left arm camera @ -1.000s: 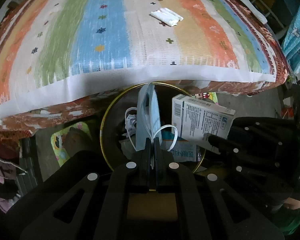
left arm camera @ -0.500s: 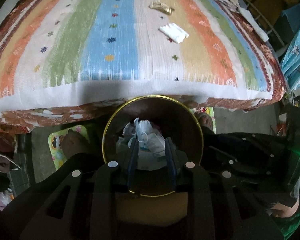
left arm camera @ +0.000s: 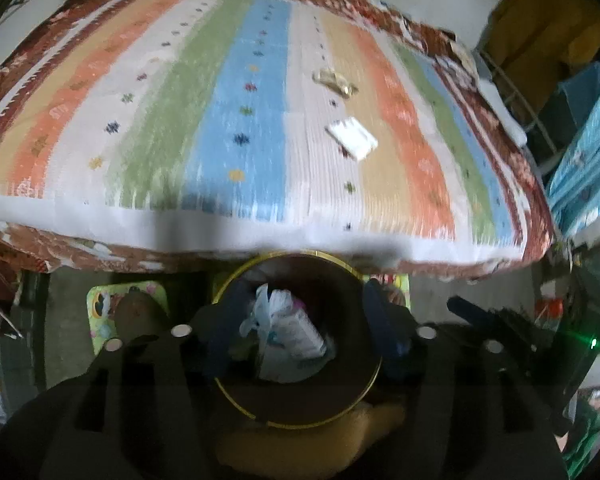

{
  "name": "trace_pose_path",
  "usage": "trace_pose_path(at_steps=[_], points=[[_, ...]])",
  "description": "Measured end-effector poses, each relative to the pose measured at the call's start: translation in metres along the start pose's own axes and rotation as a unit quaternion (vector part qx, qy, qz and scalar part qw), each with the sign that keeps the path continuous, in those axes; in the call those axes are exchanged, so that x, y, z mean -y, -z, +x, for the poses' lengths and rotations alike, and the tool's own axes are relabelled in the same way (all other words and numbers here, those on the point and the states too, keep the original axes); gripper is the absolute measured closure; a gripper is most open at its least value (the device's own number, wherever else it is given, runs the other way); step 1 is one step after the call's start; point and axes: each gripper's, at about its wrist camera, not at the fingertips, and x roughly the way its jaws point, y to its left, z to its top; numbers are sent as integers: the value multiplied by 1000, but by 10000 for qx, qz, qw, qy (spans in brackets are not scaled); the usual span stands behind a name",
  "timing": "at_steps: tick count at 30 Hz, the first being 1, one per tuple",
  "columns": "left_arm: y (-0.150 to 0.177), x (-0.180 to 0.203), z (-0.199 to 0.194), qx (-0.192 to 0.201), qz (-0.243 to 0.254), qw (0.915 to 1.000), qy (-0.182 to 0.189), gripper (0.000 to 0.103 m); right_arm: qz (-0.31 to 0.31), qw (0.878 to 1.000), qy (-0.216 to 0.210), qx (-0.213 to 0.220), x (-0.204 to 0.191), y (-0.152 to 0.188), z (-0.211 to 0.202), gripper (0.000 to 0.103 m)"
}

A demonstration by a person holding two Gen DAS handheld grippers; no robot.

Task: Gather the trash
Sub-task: 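Move the left tool and the right tool back toward the tissue and gold wrapper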

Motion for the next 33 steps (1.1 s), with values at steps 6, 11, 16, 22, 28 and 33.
trace_pose_path(at_steps=[6, 11, 16, 22, 28, 33], points=[[-16, 2, -6, 306, -1, 9995, 21, 25, -196, 9991, 212, 312, -1, -13, -9, 41], [-33, 11, -5, 401, 129, 9991, 9, 19, -323, 9982, 277, 422, 1, -26, -11, 35], [-52, 16, -2, 442, 148, 9989, 28, 16, -504, 9975, 276, 404, -1, -42, -7, 28], [-84, 20, 9, 484, 102, 9987, -77, 12, -719, 9960, 339, 401, -4, -68, 1, 20], [-121, 22, 26, 588, 61, 9980, -205, 8, -772, 9957, 387, 351, 3, -95, 15, 13], [-148, 24, 45, 587, 196, 9975, -349, 6, -817, 9951, 440, 332, 13, -118, 29, 11]])
